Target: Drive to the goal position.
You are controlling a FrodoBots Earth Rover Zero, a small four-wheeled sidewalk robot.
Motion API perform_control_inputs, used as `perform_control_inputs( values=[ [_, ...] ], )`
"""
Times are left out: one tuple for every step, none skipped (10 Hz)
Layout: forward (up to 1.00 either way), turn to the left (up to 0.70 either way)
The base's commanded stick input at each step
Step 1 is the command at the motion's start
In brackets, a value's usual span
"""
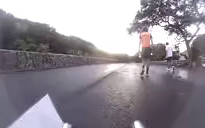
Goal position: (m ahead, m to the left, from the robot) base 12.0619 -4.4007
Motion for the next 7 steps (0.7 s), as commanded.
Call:
perform_control_inputs(
  values=[
    [0.5, 0.0],
    [0.5, 0.0],
    [0.5, 0.0],
    [0.5, 0.0],
    [0.5, 0.0],
    [0.5, 0.0],
    [0.5, 0.0]
  ],
)
